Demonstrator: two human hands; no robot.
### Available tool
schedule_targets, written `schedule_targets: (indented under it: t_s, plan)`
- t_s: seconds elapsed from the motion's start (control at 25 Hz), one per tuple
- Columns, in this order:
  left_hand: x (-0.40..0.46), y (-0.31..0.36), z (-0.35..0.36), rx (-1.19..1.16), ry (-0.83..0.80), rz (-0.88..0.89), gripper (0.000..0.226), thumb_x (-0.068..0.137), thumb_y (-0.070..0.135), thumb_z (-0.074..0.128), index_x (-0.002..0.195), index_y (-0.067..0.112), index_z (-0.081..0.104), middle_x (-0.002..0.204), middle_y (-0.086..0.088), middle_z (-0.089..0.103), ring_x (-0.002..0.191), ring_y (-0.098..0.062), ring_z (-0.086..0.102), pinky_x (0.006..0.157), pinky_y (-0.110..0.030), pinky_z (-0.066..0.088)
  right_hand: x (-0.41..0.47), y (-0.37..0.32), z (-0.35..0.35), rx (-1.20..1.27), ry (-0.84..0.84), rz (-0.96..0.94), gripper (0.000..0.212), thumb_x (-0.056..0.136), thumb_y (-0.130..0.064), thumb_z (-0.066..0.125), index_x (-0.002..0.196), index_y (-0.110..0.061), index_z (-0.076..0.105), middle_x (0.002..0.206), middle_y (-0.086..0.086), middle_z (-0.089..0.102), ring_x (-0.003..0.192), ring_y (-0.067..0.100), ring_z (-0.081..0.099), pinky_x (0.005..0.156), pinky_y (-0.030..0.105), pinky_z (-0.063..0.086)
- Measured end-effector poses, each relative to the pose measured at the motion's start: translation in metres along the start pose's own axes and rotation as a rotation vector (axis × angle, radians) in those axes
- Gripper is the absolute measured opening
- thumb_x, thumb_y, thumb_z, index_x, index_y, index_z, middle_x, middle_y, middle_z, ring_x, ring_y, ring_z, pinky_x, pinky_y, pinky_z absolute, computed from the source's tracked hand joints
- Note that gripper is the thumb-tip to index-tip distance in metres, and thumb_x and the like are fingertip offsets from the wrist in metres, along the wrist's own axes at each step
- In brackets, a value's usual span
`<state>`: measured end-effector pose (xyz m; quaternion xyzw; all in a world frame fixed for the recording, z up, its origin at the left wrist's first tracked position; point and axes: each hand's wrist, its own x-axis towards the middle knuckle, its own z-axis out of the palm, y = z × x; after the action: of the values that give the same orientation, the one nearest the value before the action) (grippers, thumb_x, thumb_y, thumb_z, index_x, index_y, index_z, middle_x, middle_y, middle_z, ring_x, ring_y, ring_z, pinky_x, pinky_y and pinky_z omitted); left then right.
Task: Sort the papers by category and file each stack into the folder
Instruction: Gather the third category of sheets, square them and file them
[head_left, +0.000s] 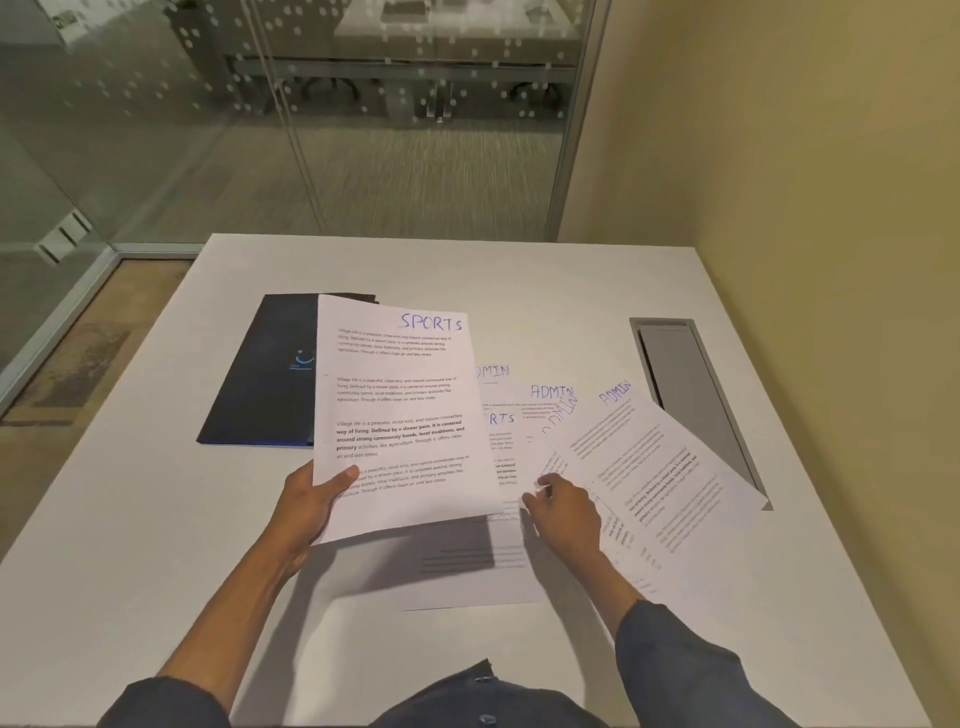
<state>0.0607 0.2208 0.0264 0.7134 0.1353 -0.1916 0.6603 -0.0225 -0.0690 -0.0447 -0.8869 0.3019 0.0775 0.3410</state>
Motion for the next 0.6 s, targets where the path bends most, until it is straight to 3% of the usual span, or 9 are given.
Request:
schedule_targets:
  t_s: [0.12,0.28,0.6]
  plan:
    - [-0.002,-0.001,-0.021,-0.005,0.038,-0.008,0.021,0.092,0.007,0.061,0.107,0.022,0.064,0.102,0.006,0.072,0.1,-0.026,0.068,0.099,-0.048,0.047,-0.005,-0.011,0.024,-0.199,-0.021,0.083,0.05,0.082,-0.058,0.058,0.108,-0.015,0.056,0.109,0.001,0.059,0.097,0.022,0.059,0.081,0.033,0.047]
    - [-0.001,0.001,-0.044,0.002,0.055,-0.01,0.023,0.093,0.006,0.059,0.109,0.021,0.063,0.103,0.007,0.071,0.101,-0.025,0.067,0.099,-0.046,0.047,-0.014,-0.019,0.053,-0.361,0.032,0.094,0.078,0.078,-0.069,0.061,0.127,-0.01,0.045,0.128,0.004,0.046,0.117,0.025,0.048,0.088,0.038,0.046]
    - [0.005,0.008,-0.063,0.025,0.048,-0.007,0.024,0.093,0.006,0.058,0.113,0.02,0.061,0.1,0.009,0.07,0.096,-0.02,0.068,0.094,-0.042,0.049,-0.012,-0.023,0.063,-0.356,0.105,0.137,0.078,0.077,-0.067,0.066,0.13,-0.014,0.044,0.127,0.002,0.047,0.115,0.021,0.049,0.089,0.034,0.042]
